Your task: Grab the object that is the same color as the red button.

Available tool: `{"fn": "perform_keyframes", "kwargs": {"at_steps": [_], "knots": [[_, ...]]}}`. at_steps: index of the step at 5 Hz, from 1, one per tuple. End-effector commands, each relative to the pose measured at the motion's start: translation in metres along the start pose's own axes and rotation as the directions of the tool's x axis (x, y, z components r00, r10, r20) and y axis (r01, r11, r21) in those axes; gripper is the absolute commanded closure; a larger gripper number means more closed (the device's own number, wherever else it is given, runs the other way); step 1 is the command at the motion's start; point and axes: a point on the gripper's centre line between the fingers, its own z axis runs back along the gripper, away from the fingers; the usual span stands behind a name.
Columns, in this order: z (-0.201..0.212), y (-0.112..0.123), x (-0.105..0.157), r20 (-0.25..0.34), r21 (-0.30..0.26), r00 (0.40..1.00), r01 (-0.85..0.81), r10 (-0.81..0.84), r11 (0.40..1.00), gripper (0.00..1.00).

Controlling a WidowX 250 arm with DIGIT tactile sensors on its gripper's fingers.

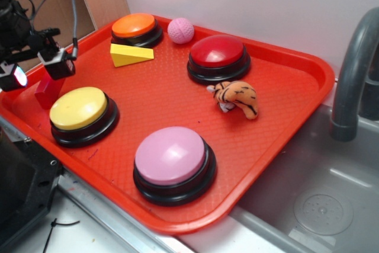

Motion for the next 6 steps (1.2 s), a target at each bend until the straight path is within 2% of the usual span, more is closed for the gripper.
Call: {"fn": "perform_keyframes", "kwargs": {"at_steps": [1,3,4,5,6], "knots": [[-0.012,-0.005,-0.001,0.014,0.023,1.0,-0.006,0.006,1.0,1.0],[-0.002,-0.009,-0.002,0.062,0.089,0.998,-0.027,0.021,0.996,1.0],[0.039,-0.017,-0.003,0.077,0.052,0.994,0.07,-0.074,0.996,1.0],[0.076,-0.03,-0.002,0.051,0.045,0.981,0.184,-0.187,0.982,1.0],[0.121,-0.049,-0.012,0.062,-0.067,0.956,0.291,-0.288,0.954,1.0]]}}
